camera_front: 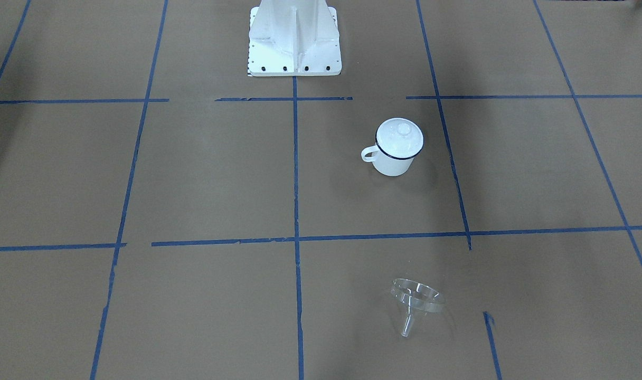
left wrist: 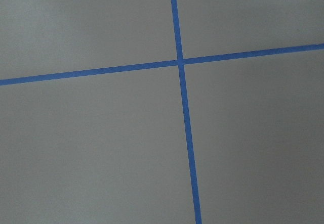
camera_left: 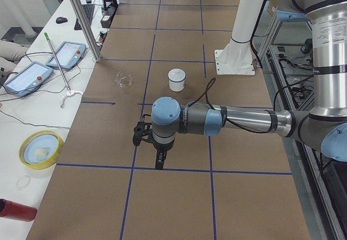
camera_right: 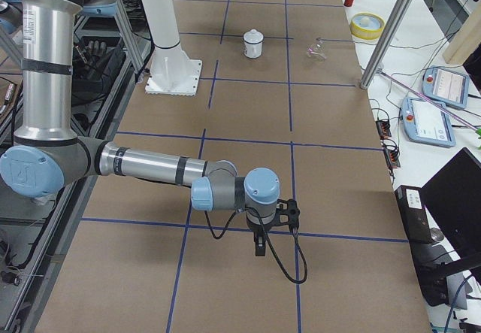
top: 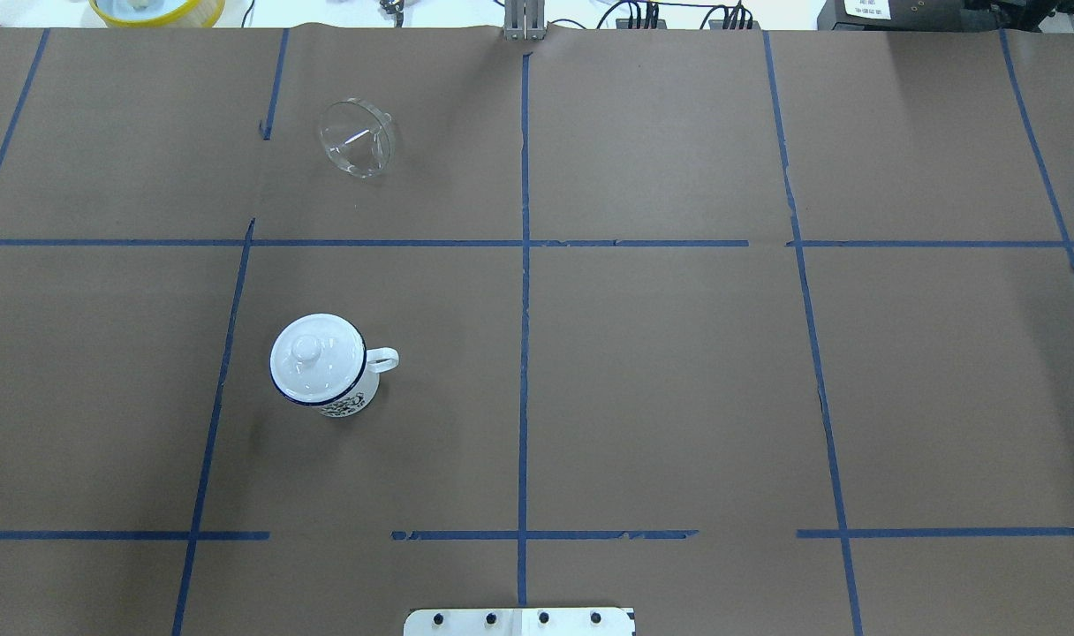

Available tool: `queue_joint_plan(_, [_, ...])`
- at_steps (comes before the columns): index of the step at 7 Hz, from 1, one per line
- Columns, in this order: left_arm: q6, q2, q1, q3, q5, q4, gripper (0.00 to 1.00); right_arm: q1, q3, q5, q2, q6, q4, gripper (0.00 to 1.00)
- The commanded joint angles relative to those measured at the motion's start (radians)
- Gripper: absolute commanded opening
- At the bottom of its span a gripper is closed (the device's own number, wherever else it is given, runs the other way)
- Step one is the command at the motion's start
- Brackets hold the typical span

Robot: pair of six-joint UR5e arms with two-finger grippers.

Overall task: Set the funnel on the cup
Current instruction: 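Move the left gripper toward the white funnel on the mug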

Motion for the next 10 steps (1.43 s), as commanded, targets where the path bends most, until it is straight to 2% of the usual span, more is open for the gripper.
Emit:
queue_joint_plan(1, [0.001, -0.001, 0.001, -0.011, 0.0, 0.001, 1.0, 0.0, 0.0, 0.0, 0.0, 0.0, 0.0, 1.0])
queue_joint_plan(3, [0.0, -0.004, 0.001, -0.024, 0.001, 0.001, 1.0, 0.0, 0.0, 0.0, 0.0, 0.0, 0.0, 1.0])
queue_joint_plan(5, [-0.014, -0.155, 0.001, -0.032, 0.004, -0.004, 1.0, 0.0, 0.0, 0.0, 0.0, 0.0, 0.0, 1.0])
queue_joint_plan(7, [-0.012, -0.215, -0.001, -0.013, 0.009, -0.108, 1.0, 0.0, 0.0, 0.0, 0.0, 0.0, 0.0, 1.0])
queue_joint_plan(9, [-0.002, -0.214, 0.001, -0.003, -0.074, -0.134, 1.0, 0.0, 0.0, 0.0, 0.0, 0.0, 0.0, 1.0])
queue_joint_plan(10, [-0.075, -0.218, 0.086, -0.011, -0.118, -0.215, 1.0, 0.0, 0.0, 0.0, 0.0, 0.0, 0.0, 1.0])
